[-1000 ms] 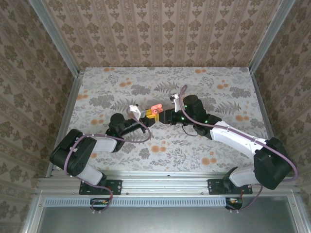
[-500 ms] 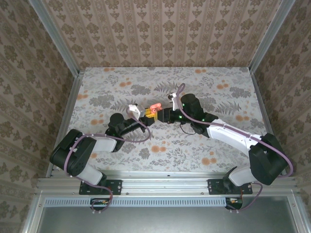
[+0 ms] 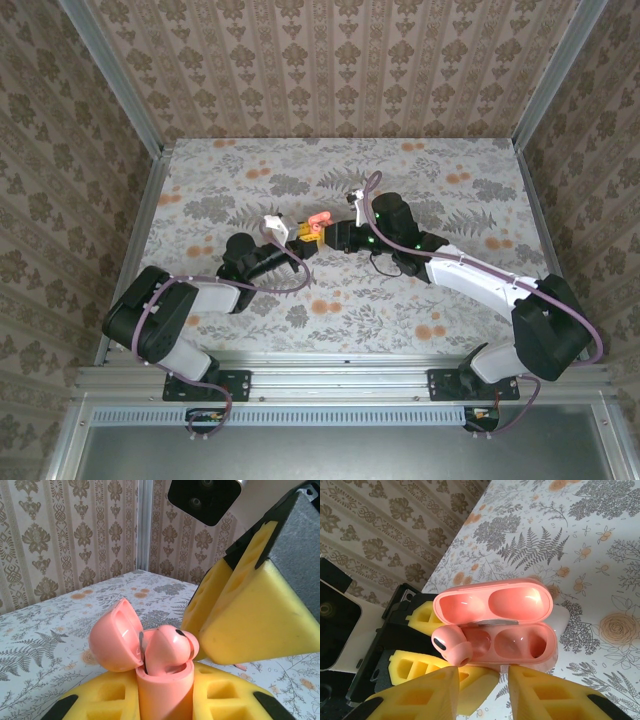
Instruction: Insert wireless bluetooth earbuds into charging case
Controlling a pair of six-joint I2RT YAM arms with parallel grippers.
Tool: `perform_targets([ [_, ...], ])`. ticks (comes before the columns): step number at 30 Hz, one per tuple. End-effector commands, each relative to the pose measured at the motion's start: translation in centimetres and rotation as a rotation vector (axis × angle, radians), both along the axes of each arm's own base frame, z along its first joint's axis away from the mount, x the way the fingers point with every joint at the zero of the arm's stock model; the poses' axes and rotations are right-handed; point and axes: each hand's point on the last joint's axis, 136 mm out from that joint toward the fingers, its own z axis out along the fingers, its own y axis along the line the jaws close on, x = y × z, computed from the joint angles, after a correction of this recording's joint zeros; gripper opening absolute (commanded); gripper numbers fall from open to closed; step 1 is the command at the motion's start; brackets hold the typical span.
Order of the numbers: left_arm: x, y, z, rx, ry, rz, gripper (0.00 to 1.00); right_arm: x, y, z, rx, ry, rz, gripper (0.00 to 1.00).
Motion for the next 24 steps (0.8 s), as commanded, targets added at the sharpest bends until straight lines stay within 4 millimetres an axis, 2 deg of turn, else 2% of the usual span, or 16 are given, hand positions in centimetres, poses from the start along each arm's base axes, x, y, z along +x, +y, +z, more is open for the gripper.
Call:
perform_targets([
  [1,-0.7,0.1,1.7,-0.035,-0.038,-0.025,0.1,1.1,-0.8,2.1,0.034,-0.056,-0.065,0.33],
  [3,-0.7,0.1,1.7,-0.035,-0.036,-0.024,0.1,1.1,-0.8,2.1,0.035,-0.056,-0.066,0.34],
  [4,-0.7,0.1,1.7,-0.034,-0.037,-0.024,0.1,0.8,-1.0,3.5,0.056,-0.083,-0.064,0.34],
  [13,-0.7,0.1,1.6,-0.028,-0.036,-0.02,0.1,-1.0,-1.8,5.5,0.055,-0.104,-0.038,0.35],
  [18,-0.7,0.1,1.6,-0.028,-0.034,-0.02,0.1,-2.0,-0.5,6.0,0.069,-0.076,0.044,0.34],
  [24,-0.7,0.1,1.5,-0.027,-0.034,-0.021,0.1,-1.9,1.0,5.5,0.071,-0.042,0.095,0.33],
])
